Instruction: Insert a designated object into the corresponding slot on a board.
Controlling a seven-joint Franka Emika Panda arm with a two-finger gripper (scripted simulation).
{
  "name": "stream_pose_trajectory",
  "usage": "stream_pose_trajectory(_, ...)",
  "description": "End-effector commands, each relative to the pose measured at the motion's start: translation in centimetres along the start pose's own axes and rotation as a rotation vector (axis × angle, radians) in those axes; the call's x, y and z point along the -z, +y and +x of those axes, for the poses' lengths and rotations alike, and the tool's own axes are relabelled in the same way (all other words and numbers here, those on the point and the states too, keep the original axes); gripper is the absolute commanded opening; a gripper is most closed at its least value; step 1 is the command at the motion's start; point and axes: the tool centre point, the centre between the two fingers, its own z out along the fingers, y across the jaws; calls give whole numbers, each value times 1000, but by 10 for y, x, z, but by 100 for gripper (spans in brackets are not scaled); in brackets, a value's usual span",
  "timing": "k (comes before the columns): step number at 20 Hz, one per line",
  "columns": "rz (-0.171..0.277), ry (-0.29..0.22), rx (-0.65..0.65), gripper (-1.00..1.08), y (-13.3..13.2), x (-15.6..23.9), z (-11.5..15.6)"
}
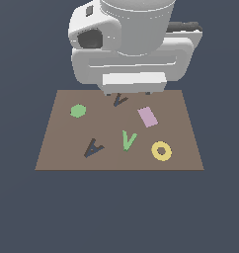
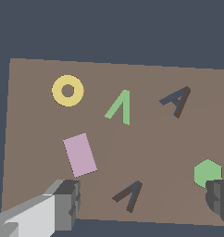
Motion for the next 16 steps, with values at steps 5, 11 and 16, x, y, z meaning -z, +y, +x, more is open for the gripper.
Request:
stream_pose_trajectory(5,0,0,-9,100,0,-4,2)
stream_pose_trajectory(11,0,-1,-55,100,-2,-23,11)
stream_pose_trajectory(16,0,-2,-123,100,-4,-51,25)
